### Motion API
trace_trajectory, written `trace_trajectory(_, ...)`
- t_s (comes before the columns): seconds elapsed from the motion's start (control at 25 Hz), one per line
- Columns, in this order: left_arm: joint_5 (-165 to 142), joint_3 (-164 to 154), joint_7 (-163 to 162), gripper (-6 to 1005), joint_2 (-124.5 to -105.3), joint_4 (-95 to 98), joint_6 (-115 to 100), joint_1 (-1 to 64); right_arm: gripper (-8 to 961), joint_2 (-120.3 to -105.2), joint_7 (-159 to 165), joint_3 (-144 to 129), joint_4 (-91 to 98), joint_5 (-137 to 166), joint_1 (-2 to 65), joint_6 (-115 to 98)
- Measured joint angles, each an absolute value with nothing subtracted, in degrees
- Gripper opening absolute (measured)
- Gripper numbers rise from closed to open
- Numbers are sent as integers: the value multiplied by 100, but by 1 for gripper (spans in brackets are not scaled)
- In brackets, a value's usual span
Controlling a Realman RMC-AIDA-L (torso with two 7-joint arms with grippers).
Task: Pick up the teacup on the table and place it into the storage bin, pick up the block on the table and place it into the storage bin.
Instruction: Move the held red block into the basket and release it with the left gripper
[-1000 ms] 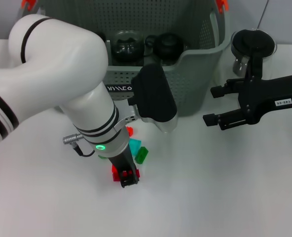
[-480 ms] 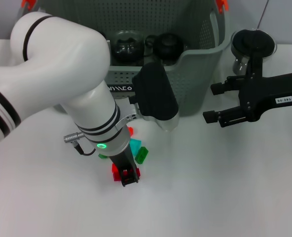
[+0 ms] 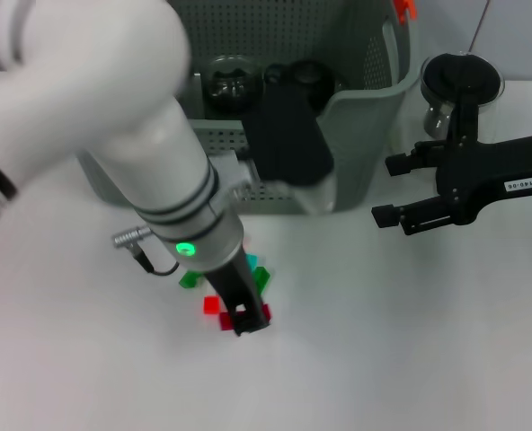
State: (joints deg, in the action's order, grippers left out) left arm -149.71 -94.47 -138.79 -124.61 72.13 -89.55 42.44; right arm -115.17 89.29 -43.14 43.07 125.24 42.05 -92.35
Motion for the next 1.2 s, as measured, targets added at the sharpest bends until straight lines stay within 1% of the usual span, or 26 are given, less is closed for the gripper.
trace_trajectory(0.32, -13622, -6859, -13248, 273, -12416, 7741, -9783, 4153, 916, -11505, 8843, -4337, 4292, 12527, 4102, -9249)
trace_trajectory(0.44, -13139, -5891, -13048, 285, -12328, 7886, -9931, 4190, 916, -11501, 8842, -4335, 4300, 12531, 4084, -9304)
trace_trajectory(0.52, -12831, -5442, -12997, 292, -12202, 7935, -9927, 4235, 916, -11497, 8842, -4329, 4301, 12536, 4084, -9336)
trace_trajectory(0.64, -12498, -4835, -12955, 304, -11922, 7830, -9615, 4391, 916, -11494, 8841, -4339, 4302, 12544, 4082, -9352)
trace_trajectory(0.8, -12489, -4485, -12975, 319, -11499, 6993, -8548, 4645, 916, -11495, 8802, -4349, 4299, 12552, 4088, -9394)
trace_trajectory(0.92, -12562, -4456, -12887, 331, -11336, 6341, -7944, 4776, 915, -11506, 8789, -4354, 4299, 12556, 4089, -9419)
trace_trajectory(1.0, -12617, -4492, -12741, 339, -11329, 6063, -7493, 4806, 915, -11513, 8789, -4370, 4293, 12556, 4091, -9420)
trace_trajectory(1.2, -12747, -4740, -12548, 358, -11423, 5927, -6776, 4779, 915, -11514, 8789, -4420, 4293, 12560, 4083, -9428)
